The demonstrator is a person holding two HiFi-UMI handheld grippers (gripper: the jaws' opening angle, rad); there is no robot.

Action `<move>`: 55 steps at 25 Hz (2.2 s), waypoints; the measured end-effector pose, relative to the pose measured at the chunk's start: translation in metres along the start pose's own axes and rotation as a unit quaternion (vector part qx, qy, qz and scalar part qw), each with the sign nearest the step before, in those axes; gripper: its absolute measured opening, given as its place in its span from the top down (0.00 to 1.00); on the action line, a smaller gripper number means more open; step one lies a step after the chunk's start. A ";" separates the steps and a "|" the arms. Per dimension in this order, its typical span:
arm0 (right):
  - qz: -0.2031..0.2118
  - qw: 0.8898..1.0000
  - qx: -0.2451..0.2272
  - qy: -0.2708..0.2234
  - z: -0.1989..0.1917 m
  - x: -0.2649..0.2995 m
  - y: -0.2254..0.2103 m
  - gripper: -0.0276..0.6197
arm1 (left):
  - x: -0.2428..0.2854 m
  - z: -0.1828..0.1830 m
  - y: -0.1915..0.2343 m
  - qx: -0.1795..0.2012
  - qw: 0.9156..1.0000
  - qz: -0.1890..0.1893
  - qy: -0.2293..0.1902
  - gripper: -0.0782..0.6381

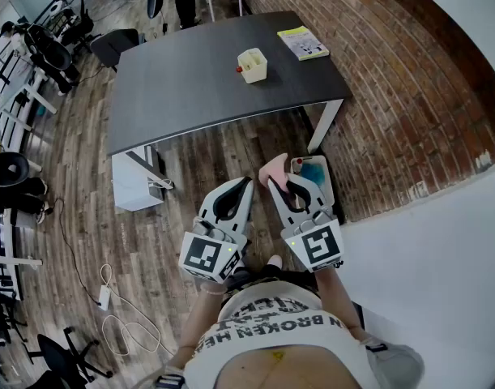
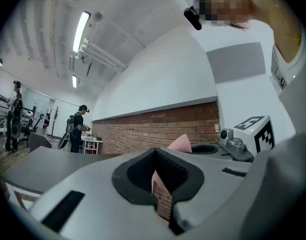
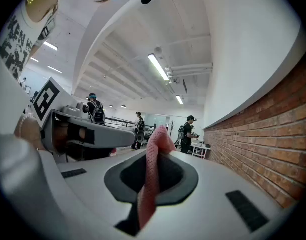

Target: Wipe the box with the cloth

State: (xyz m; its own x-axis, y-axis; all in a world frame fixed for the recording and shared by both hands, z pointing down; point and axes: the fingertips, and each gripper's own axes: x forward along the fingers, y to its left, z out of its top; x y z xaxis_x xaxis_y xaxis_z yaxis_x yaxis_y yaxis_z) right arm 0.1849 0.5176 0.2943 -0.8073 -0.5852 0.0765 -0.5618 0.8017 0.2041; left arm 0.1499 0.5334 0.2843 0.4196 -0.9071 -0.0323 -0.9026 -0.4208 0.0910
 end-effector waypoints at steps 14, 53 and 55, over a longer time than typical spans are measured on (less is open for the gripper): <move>0.007 1.000 0.012 -0.022 -0.020 0.045 -0.042 0.93 | 0.043 -0.016 0.045 -0.025 1.000 0.006 -0.006 0.88; 0.035 0.999 0.009 0.039 -0.074 0.440 -0.271 0.93 | 0.356 -0.044 0.366 -0.039 0.997 -0.029 0.062 0.88; 0.044 0.998 0.004 0.040 -0.075 0.451 -0.288 0.93 | 0.374 -0.045 0.376 -0.038 0.997 -0.021 0.065 0.88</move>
State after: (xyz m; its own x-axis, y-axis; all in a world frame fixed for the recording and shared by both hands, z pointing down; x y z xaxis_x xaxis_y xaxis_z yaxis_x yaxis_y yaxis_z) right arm -0.0037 0.0133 0.3437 -0.8368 -0.5200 0.1716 -0.4912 0.8513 0.1845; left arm -0.0282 0.0368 0.3515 0.4698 -0.8780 0.0912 -0.8764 -0.4516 0.1670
